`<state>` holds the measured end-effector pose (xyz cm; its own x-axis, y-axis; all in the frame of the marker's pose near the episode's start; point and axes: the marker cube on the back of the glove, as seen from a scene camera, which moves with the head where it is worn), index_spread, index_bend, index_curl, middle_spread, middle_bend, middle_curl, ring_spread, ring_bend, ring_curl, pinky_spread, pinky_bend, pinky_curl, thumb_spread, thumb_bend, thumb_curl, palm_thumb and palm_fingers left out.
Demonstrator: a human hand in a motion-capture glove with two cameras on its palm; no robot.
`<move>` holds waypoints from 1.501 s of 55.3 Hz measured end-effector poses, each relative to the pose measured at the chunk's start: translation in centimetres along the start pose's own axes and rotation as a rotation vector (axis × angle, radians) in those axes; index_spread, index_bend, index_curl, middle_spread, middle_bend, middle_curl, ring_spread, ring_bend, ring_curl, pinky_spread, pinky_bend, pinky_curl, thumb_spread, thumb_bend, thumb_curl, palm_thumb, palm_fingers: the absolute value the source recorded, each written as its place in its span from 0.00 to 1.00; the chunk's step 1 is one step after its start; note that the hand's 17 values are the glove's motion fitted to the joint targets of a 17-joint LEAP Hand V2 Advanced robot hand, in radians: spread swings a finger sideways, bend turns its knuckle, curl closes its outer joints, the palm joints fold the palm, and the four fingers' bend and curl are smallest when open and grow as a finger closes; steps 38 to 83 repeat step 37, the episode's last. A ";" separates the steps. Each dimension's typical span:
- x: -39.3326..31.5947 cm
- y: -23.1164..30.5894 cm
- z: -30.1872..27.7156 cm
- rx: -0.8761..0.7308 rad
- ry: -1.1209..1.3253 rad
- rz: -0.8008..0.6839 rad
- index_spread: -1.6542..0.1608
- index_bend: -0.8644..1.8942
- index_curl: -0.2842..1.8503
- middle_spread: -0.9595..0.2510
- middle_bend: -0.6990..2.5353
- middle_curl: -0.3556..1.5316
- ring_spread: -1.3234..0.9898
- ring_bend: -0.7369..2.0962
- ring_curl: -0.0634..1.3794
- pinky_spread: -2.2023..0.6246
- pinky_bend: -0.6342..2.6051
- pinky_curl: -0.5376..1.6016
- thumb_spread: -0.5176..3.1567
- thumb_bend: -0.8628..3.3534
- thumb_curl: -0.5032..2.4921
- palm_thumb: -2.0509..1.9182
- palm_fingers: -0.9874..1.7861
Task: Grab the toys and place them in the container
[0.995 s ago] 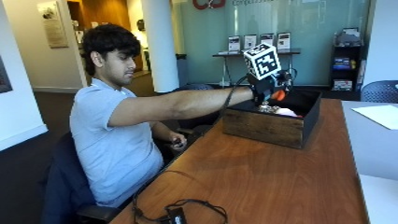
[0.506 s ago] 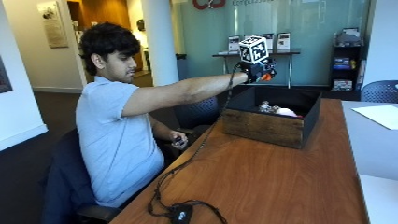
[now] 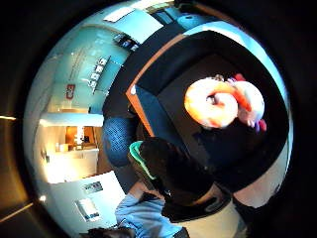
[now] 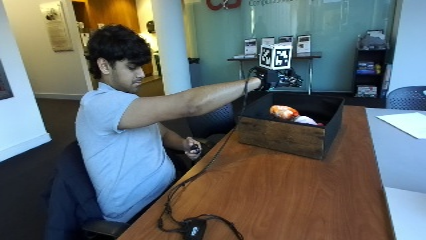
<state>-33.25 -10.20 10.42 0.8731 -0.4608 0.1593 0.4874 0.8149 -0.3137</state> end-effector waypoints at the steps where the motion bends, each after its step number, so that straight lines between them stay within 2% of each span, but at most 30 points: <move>1: 0.5 0.4 -0.1 -0.001 0.002 0.007 0.74 0.37 0.32 0.79 0.24 0.44 0.53 0.32 0.35 0.79 0.42 0.47 0.48 0.19 0.21 0.48 0.27; 24: 11.1 8.8 -0.7 0.073 -0.030 0.136 0.74 0.38 0.30 0.80 0.26 0.36 0.54 0.32 0.32 0.80 0.39 0.44 0.47 0.19 0.21 0.48 0.31; 35: 12.9 11.0 -1.7 0.107 -0.035 0.160 0.73 0.37 0.29 0.80 0.26 0.34 0.54 0.32 0.31 0.81 0.39 0.43 0.48 0.19 0.20 0.48 0.32; 83: 12.9 11.2 -1.8 0.108 -0.034 0.158 0.73 0.37 0.29 0.80 0.26 0.34 0.54 0.32 0.31 0.81 0.39 0.43 0.48 0.19 0.20 0.48 0.32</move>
